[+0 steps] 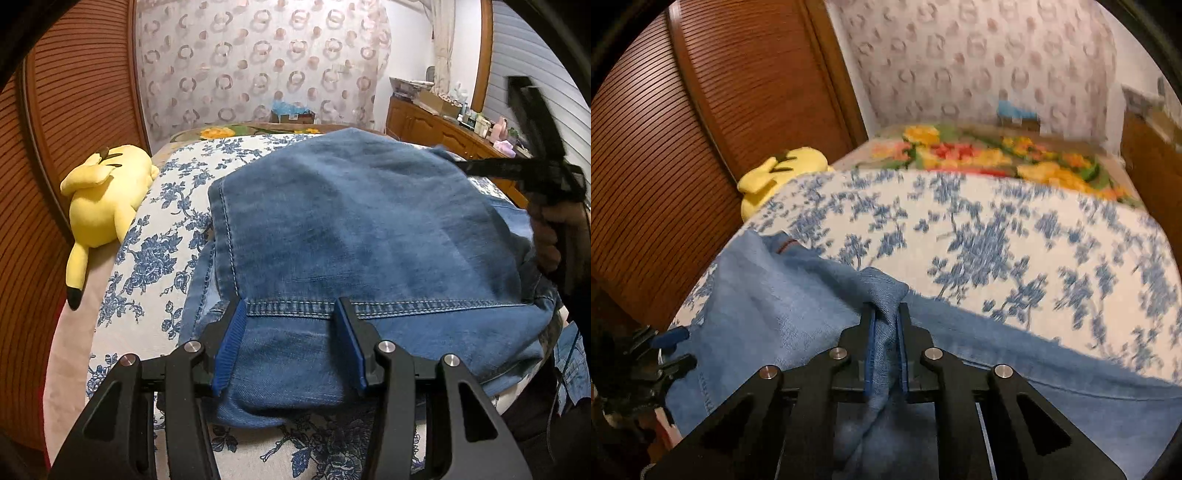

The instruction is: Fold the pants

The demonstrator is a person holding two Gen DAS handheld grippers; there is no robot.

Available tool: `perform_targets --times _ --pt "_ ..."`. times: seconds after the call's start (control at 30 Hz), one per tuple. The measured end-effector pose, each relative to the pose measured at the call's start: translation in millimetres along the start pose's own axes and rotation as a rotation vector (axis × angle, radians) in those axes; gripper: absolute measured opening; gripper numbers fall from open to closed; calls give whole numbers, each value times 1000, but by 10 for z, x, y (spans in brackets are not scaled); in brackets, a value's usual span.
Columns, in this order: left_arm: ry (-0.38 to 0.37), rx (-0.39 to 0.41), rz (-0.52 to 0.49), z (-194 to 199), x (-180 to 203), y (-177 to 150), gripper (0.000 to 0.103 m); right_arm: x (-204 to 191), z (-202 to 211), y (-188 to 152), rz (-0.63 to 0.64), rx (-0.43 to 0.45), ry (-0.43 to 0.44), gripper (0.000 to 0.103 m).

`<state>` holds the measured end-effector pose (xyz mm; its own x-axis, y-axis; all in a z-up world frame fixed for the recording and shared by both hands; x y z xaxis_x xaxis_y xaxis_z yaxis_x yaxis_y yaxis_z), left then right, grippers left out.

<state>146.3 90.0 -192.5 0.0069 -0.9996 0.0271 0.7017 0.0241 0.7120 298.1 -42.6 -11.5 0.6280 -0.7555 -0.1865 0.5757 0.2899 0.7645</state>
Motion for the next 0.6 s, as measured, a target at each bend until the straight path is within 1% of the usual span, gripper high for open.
perform_targets --times 0.07,0.13,0.17,0.2,0.27,0.33,0.4,0.47,0.5,0.53,0.6 --pt "-3 1 3 2 2 -3 51 74 205 36 -13 79 -37 9" --pt "-3 0 0 4 15 -2 51 197 272 -19 -69 71 -74 10" --pt "-1 -1 1 10 21 5 51 254 254 -56 -75 54 -111 17" --pt "-1 0 2 19 24 14 51 308 208 -100 -47 29 -177 30" --pt "-3 8 2 50 29 40 51 358 117 -171 -2 -19 -234 34" --pt "-9 17 8 76 13 78 51 375 122 -207 10 -18 -245 35" --pt "-9 24 9 97 8 114 52 325 157 -200 40 10 -248 35" --pt "-11 33 8 111 7 154 61 211 240 -209 64 36 -237 36" --pt "-15 39 11 123 13 172 71 167 288 -241 70 39 -227 36" --pt "-26 48 21 141 26 194 77 136 325 -281 75 41 -209 36" --pt "-43 56 24 168 74 217 78 61 461 -357 83 48 -179 36"
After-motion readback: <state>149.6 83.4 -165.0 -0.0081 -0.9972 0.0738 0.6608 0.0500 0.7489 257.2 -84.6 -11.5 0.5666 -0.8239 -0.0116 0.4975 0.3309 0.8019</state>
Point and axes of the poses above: each gripper's, at about its wrist camera, not at the fingertips, and z roughly against the way its jaws point, x to its right, y to its top, the point moved 8 cm from there along -z, roughly the way its jaws point, and after that the axes turned 2 degrees about y, right-handed, at the moved point
